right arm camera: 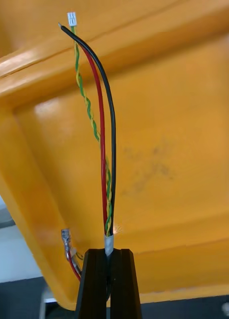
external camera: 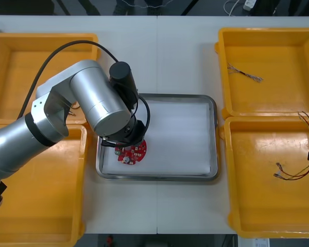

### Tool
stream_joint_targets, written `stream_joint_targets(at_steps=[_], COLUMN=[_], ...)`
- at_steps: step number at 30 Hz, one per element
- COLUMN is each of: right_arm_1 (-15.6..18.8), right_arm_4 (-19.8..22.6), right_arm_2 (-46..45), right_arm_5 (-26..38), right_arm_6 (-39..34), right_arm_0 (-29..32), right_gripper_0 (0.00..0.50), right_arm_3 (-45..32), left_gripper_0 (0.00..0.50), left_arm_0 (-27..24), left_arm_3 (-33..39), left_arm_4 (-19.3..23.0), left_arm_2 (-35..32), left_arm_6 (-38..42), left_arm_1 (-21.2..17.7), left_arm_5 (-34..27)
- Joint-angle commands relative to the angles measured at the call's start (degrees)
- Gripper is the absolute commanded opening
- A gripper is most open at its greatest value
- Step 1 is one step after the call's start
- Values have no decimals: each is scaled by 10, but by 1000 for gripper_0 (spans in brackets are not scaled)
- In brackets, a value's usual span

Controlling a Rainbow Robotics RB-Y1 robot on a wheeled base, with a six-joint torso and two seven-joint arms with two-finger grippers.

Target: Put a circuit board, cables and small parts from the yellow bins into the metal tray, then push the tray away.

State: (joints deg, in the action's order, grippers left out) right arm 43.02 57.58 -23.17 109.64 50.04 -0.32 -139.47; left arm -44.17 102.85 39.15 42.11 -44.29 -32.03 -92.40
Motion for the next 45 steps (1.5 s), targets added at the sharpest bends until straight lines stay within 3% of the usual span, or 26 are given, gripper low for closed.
stream_joint_targets(at_steps=[1, 3, 5, 17, 25, 36, 45], right_arm_1=[40, 49, 58, 88, 102, 109, 109], right_arm_4=[10, 12, 14, 20, 29, 34, 33], right_arm_2=[-2, 8, 19, 84, 95, 107, 197], right_arm_5=[4, 4, 4, 4, 4, 4, 4], right_arm_6=[59, 81, 103, 241, 292, 293, 295], right_arm_0=[-42, -57, -68, -108, -117, -129, -215], right_gripper_0=[0, 0, 0, 0, 0, 0, 0], right_arm_3=[-19, -19, -19, -19, -19, -19, -19], left_gripper_0=[269, 413, 500, 500, 500, 500, 500], left_arm_0=[-22, -22, -22, -22, -22, -46, -51], left_arm_3=[3, 3, 4, 14, 42, 49, -17], left_arm_4=[-7, -8, -8, -4, 29, 121, 152], left_arm_2=[11, 11, 11, -8, -101, -253, -321], left_arm_6=[60, 63, 65, 83, 92, 109, 122], left_arm_1=[11, 11, 12, 10, -2, -68, -146], left_arm_5=[7, 7, 8, 8, -53, -173, -176])
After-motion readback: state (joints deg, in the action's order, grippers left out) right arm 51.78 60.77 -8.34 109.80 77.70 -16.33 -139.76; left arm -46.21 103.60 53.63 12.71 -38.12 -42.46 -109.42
